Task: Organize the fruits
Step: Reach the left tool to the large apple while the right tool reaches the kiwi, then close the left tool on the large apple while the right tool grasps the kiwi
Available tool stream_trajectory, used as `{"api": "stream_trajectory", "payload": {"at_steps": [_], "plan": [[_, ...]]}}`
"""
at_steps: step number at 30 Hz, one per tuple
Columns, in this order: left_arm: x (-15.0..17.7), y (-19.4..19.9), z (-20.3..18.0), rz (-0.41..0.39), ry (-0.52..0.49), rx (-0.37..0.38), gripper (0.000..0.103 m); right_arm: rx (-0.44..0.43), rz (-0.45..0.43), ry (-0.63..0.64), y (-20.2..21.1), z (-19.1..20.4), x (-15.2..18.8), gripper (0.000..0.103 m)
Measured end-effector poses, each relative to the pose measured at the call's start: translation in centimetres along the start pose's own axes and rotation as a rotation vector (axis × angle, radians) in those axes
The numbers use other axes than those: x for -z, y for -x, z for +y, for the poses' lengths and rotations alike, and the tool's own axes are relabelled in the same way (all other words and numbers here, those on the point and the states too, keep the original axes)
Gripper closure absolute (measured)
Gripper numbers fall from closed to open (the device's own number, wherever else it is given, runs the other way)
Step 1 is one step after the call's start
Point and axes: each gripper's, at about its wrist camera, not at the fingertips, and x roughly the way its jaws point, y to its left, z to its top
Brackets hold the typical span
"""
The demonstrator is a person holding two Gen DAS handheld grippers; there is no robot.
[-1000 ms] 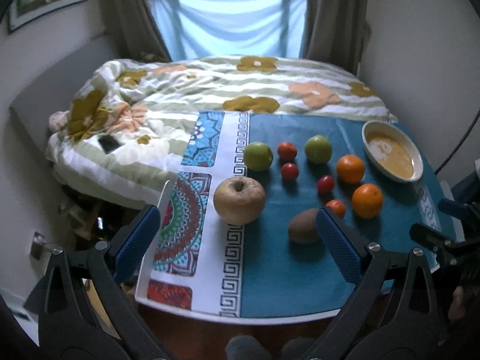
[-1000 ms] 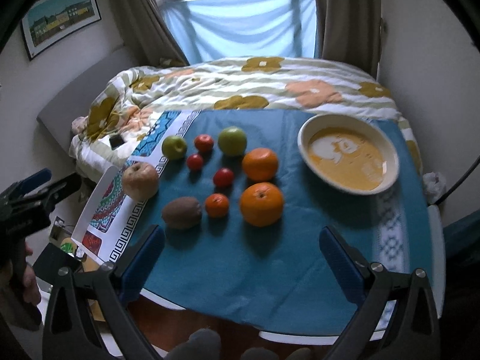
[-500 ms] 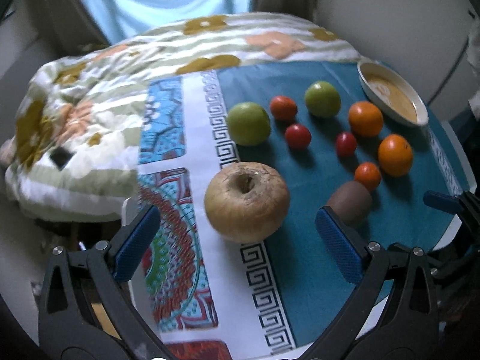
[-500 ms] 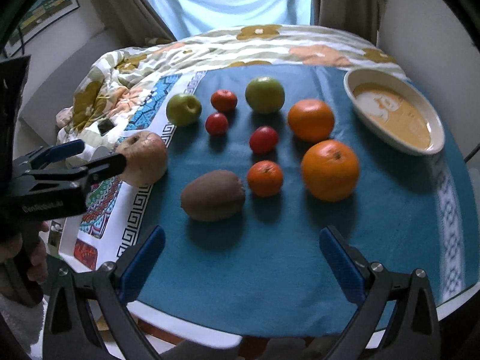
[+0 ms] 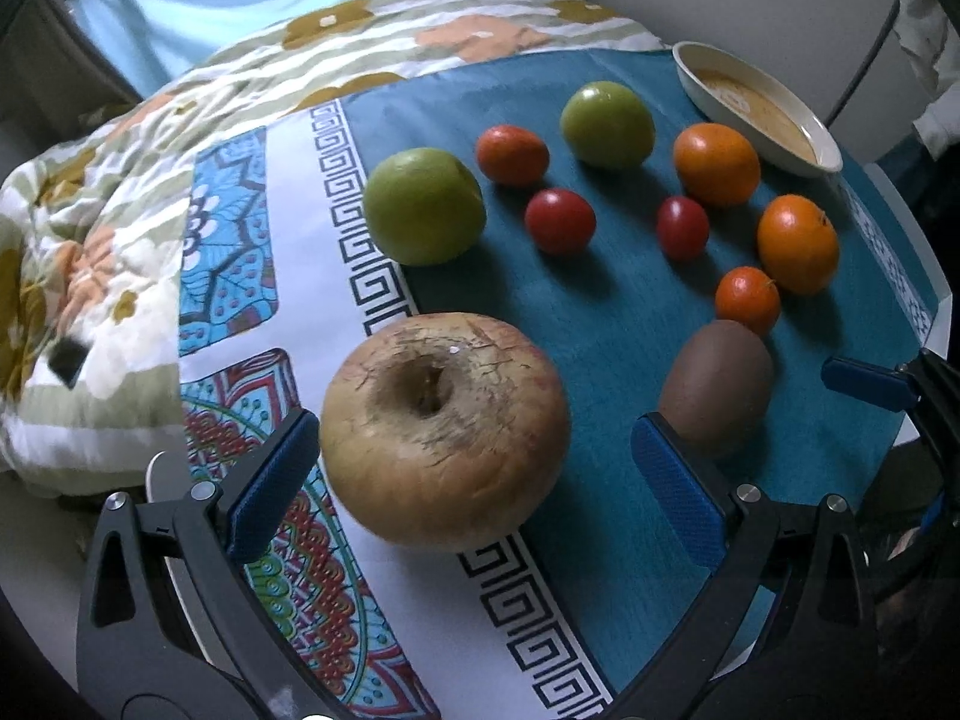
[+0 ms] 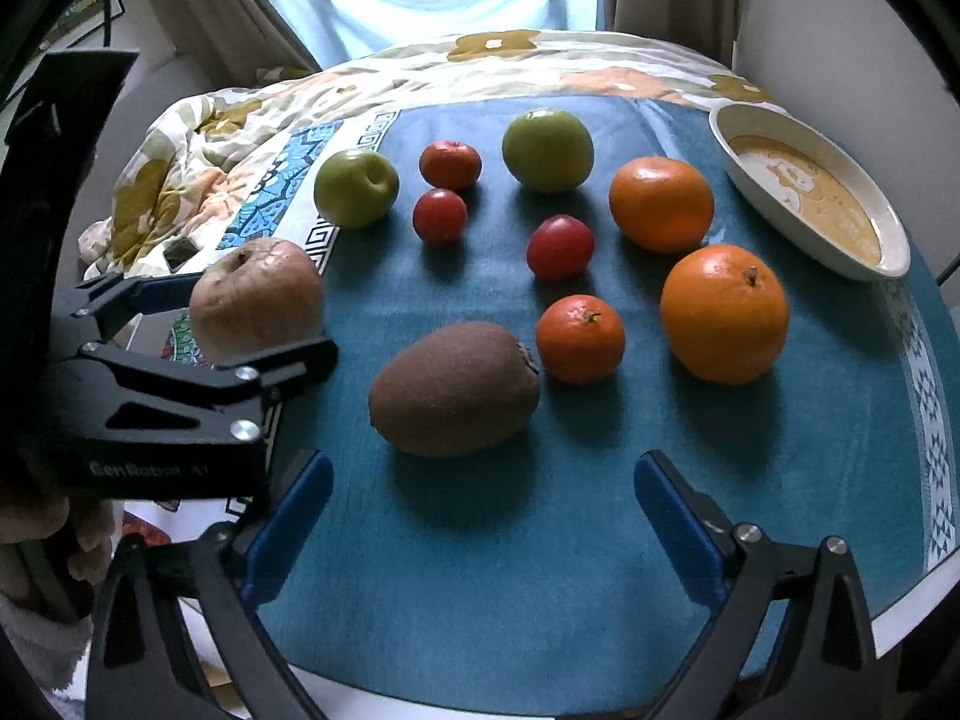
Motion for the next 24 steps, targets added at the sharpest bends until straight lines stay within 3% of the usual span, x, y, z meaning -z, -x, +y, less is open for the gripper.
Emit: {"api": "stream_trajectory", "payload": {"at_steps": [7, 11, 13, 24], "plan": [[0.0, -0.8, 0.0, 0.018, -0.023, 0.012, 0.001, -0.001, 0.007, 0.015, -1.3, 0.7, -0.2, 0.017], [0.1, -0.8, 0.9, 0.03, -0.011, -0.007, 0.023, -0.012, 0.027, 0.03, -2.1, 0.8, -0.3, 0.027], [0.0, -0.8, 1.6, 0.032, 0.003, 0.024, 0.023, -0.009, 0.027, 0.039, -2.2, 0.8, -0.3, 0.028], [0.3, -0.6, 2.2, 0.029, -0.025, 0.01, 0.023, 0.009, 0.017, 0.068, -2.5, 1.4, -0.9, 0.037]]}}
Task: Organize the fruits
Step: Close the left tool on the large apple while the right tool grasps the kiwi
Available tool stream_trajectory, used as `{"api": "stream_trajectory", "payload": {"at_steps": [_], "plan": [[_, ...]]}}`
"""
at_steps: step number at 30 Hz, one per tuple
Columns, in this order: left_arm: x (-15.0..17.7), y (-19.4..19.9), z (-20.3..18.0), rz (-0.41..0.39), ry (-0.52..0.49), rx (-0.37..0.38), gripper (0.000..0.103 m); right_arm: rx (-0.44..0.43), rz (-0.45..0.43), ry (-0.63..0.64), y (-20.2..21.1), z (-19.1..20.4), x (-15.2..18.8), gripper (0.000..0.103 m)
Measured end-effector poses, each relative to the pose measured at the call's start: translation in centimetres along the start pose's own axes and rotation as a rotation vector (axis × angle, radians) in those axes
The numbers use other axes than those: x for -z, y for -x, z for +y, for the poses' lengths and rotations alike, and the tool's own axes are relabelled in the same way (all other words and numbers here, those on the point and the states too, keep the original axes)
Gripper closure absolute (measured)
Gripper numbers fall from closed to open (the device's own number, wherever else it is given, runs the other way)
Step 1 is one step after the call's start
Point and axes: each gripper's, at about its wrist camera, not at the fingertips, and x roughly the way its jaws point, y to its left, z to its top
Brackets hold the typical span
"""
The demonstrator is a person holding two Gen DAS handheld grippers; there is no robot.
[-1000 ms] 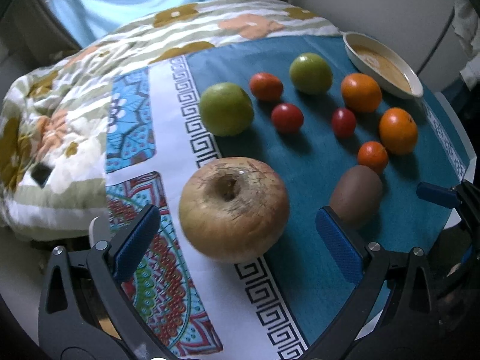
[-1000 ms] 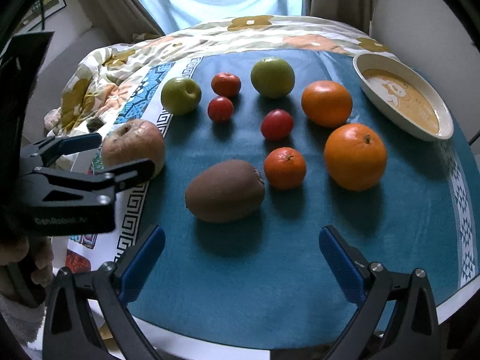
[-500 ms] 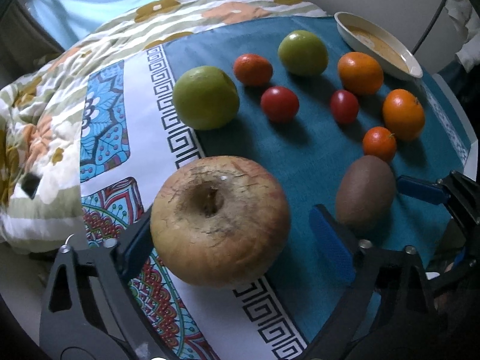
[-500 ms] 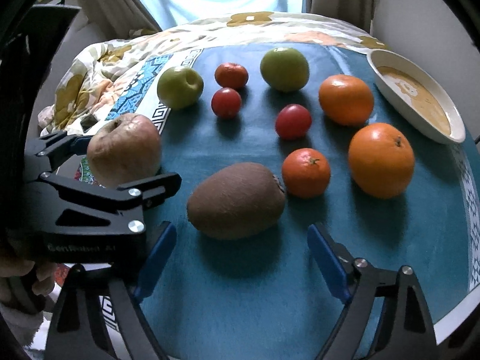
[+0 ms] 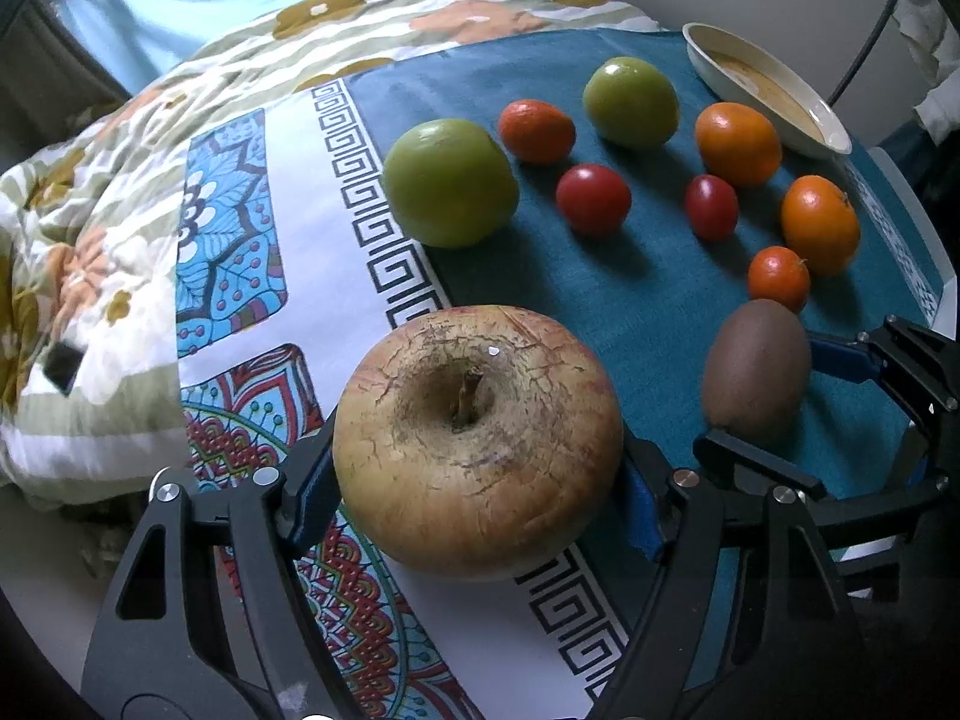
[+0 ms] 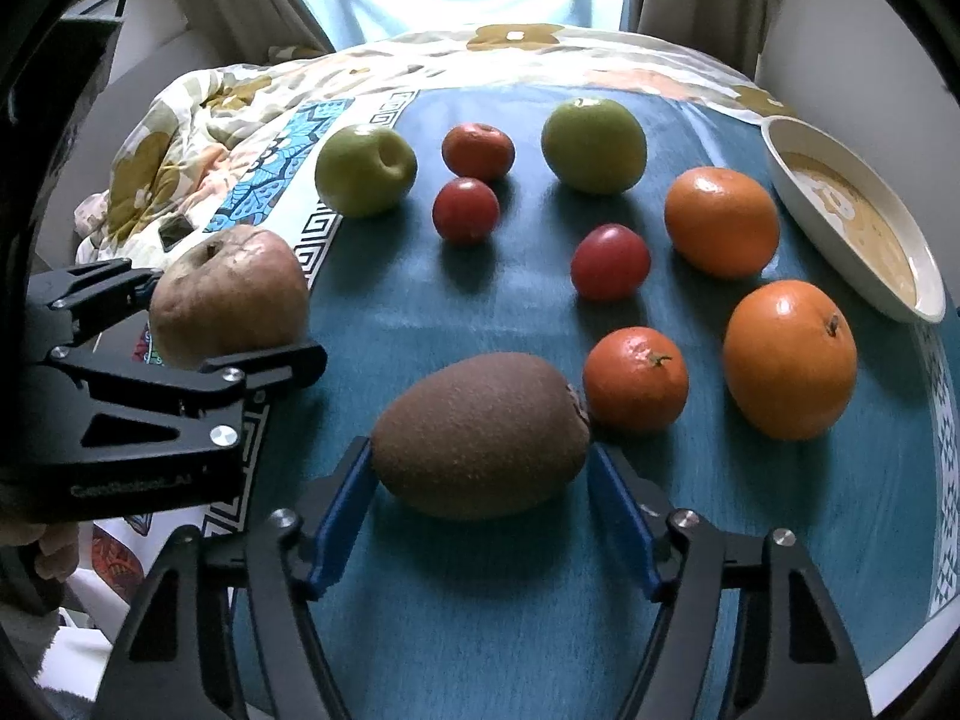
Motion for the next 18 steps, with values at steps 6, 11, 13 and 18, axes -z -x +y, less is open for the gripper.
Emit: {"api": "stream_trajectory", "payload": {"at_steps": [6, 11, 13, 18], "plan": [[0.5, 0.3, 0.4, 0.001, 0.0, -0.005, 0.023, 0.001, -0.005, 0.007, -0.1, 0.1, -0.2, 0.04], [0.6, 0.5, 0.8, 0.0, 0.011, -0.012, 0.023, 0.004, -0.013, 0.006, 0.0, 0.3, -0.4, 0.043], [0.8, 0.6, 1.0, 0.001, 0.015, -0.015, 0.023, 0.003, -0.014, 0.004, 0.0, 0.4, -0.4, 0.044], [1.1, 1.5, 1.2, -0.007, 0.026, -0.023, 0.023, 0.006, -0.034, 0.001, 0.7, 0.5, -0.6, 0.044]]}}
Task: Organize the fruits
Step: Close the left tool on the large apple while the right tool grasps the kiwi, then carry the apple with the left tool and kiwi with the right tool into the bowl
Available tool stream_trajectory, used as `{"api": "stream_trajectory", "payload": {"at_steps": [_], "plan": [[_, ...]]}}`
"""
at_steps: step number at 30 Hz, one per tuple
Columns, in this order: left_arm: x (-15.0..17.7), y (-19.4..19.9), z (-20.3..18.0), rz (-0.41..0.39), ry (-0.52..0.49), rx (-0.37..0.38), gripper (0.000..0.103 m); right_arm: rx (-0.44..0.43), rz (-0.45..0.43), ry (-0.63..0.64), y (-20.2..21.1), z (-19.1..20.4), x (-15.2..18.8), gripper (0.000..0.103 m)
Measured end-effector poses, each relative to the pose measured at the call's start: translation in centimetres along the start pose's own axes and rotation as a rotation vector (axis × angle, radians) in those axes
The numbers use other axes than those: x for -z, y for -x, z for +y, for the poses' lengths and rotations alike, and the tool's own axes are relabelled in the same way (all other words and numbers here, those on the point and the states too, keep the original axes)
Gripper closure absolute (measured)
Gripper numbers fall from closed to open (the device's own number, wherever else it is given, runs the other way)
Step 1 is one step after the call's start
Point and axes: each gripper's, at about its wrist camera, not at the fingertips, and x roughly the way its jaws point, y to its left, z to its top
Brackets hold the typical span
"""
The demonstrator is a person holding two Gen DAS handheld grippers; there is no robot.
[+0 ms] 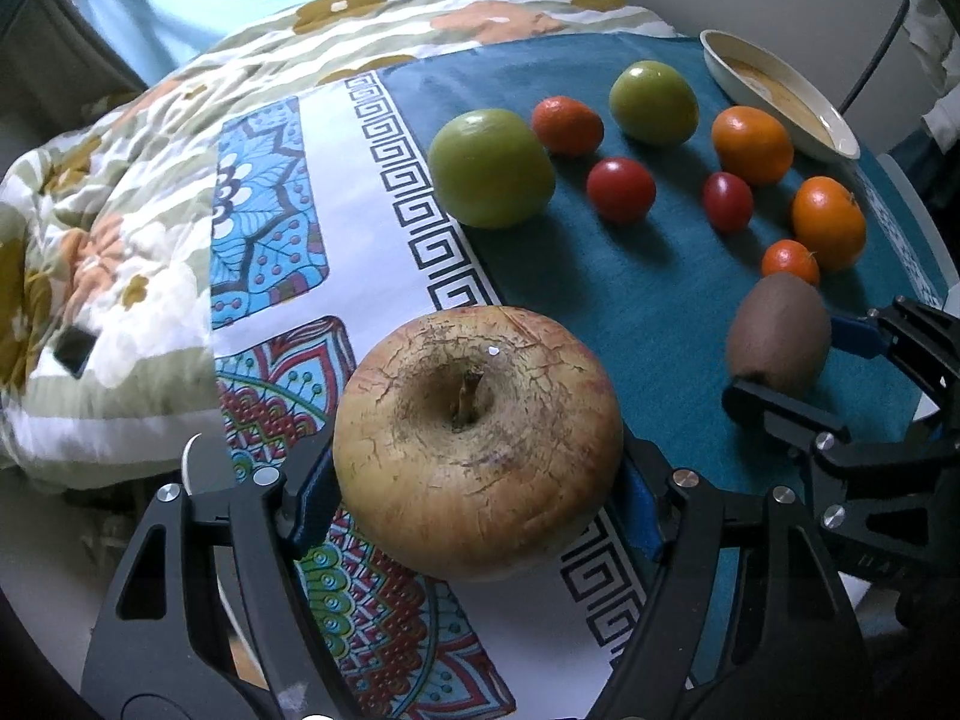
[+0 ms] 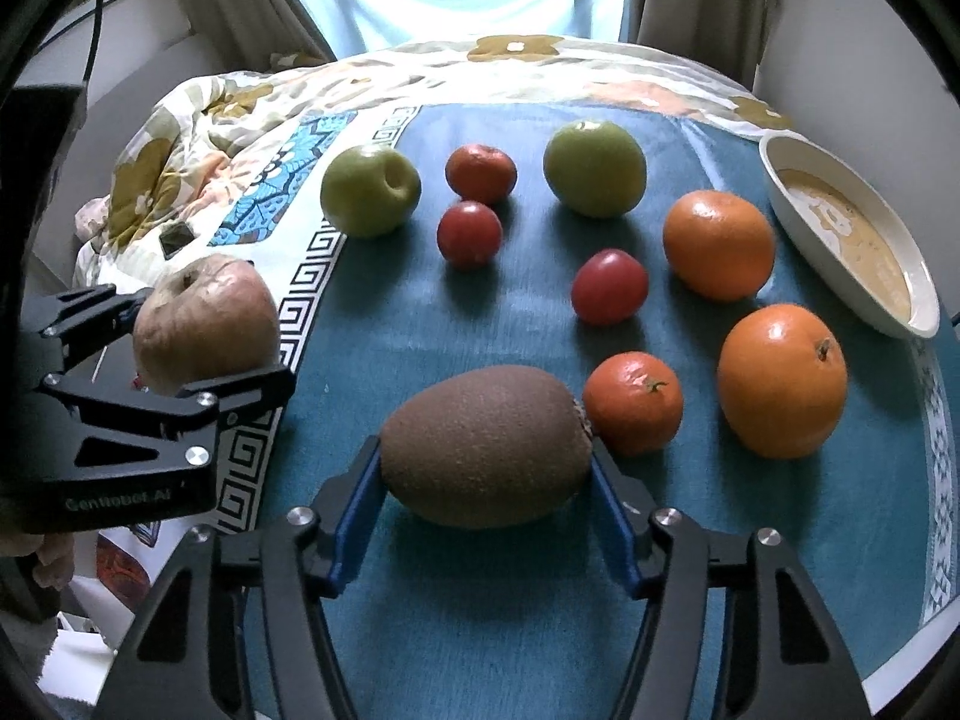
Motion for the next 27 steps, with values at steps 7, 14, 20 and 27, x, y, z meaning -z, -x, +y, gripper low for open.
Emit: {"api": "stream_trajectory", "payload": {"at_steps": [7, 14, 20, 27], "plan": [[-0.4, 2.6, -0.1, -0.043, 0.01, -0.009, 0.023, -0.004, -0.047, -0.008, 2.6, -0.6, -1.2, 0.044], [-2.9, 5.9, -1.4, -0.102, 0.016, -0.049, 0.023, -0.013, -0.12, -0.018, 6.1, -3.0, -3.8, 0.044], [-6.5, 8.0, -4.8, -0.174, 0.048, -0.07, 0.023, -0.01, -0.174, -0.007, 8.9, -8.0, -5.9, 0.044], [-11.6, 8.6, -11.5, -0.231, 0.05, -0.078, 0.023, -0.007, -0.195, 0.024, 10.9, -16.0, -8.2, 0.044]]}}
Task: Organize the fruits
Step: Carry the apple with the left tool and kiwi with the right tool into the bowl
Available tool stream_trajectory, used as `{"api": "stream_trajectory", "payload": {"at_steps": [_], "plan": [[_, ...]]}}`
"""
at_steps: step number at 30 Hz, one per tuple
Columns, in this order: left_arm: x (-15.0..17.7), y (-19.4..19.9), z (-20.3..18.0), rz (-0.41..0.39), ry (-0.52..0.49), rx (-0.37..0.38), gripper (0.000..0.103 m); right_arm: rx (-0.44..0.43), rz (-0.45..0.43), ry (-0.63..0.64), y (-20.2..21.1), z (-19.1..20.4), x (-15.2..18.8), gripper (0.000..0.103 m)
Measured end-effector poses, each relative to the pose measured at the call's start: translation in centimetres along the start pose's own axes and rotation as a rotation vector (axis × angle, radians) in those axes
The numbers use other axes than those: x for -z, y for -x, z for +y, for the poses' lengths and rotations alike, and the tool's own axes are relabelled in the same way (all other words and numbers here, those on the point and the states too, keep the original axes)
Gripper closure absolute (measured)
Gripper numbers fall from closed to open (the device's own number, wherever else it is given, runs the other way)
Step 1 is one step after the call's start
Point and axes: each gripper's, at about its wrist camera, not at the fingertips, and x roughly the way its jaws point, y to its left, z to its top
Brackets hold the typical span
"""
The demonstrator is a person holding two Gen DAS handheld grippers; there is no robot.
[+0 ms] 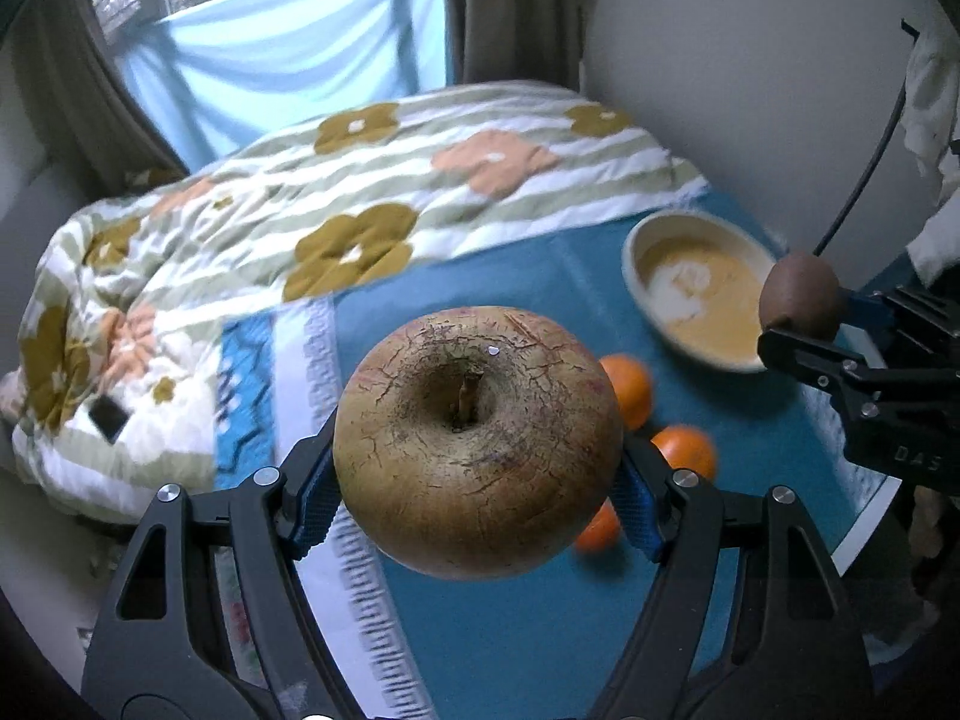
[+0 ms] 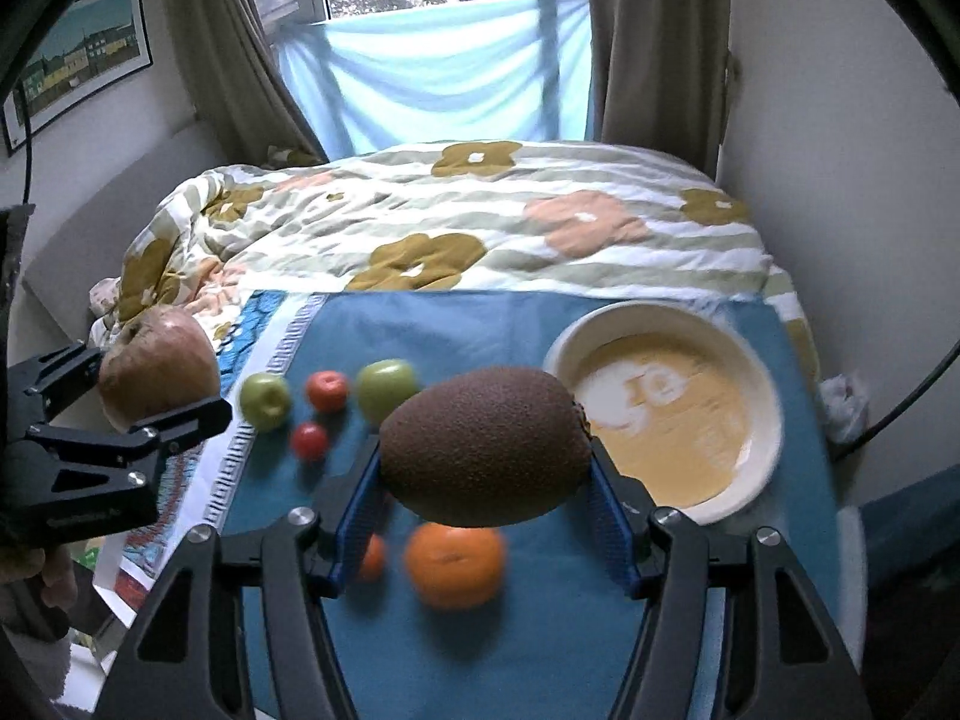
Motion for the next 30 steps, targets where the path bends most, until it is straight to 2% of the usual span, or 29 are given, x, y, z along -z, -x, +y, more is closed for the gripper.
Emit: {"api": "stream_trajectory", "payload": {"at_steps": [7, 16, 24, 30], "plan": [[-3.5, -3.3, -6.9, -0.008, 0.001, 0.028, 0.023, 0.008, 0.005, -0.005, -0.4, -7.3, -1.1, 0.044], [-6.9, -11.0, -14.2, 0.05, -0.024, 0.063, 0.023, -0.004, 0.034, -0.018, -3.3, -15.4, -1.3, 0.044], [-9.5, -17.8, -17.5, 0.102, -0.078, 0.053, 0.023, -0.02, 0.067, -0.038, -6.3, -19.3, -1.6, 0.044], [-10.1, -21.0, -17.8, 0.134, -0.12, 0.045, 0.023, -0.035, 0.083, -0.055, -8.1, -20.7, -2.0, 0.044]]}}
